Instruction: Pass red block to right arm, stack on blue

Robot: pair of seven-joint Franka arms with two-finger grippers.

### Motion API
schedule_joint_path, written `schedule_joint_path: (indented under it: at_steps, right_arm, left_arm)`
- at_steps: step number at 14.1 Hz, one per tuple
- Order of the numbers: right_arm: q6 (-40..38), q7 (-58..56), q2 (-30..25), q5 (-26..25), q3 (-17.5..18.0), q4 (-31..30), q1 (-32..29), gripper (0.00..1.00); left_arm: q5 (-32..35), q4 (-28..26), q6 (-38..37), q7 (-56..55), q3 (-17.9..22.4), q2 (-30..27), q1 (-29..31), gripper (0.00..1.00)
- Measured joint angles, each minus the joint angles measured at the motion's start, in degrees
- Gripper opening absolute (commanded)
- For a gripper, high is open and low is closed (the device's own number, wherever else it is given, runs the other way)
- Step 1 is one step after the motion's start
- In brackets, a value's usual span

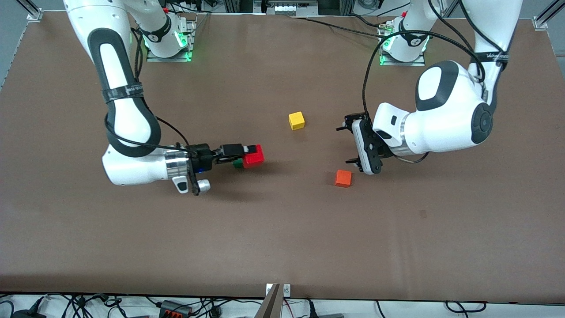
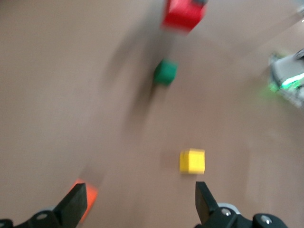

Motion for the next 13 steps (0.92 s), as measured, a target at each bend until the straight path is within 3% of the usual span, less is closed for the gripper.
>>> schedule_joint_path:
  at_steps: [3, 7, 13]
  right_arm:
    - [-4.8, -0.1, -1.6, -14.6, -0.2, -1.1, -5.1, 0.03]
    - [-5.9, -0.7, -1.9, -32.4, -0.2, -0.9, -9.4, 0.03]
    - [-6.1, -0.7, -3.3, -48.5, -1.4, 2.2, -9.4, 0.03]
  left_arm:
    - [12.2, 2.9, -5.8, -9.9, 0.4, 0.0, 1.0, 1.00]
    - [23.2, 6.8, -12.5, -23.4, 1.1, 0.0, 3.4, 1.00]
    - [26.8, 10.7, -17.7, -39.0, 3.3, -1.6, 4.4, 1.00]
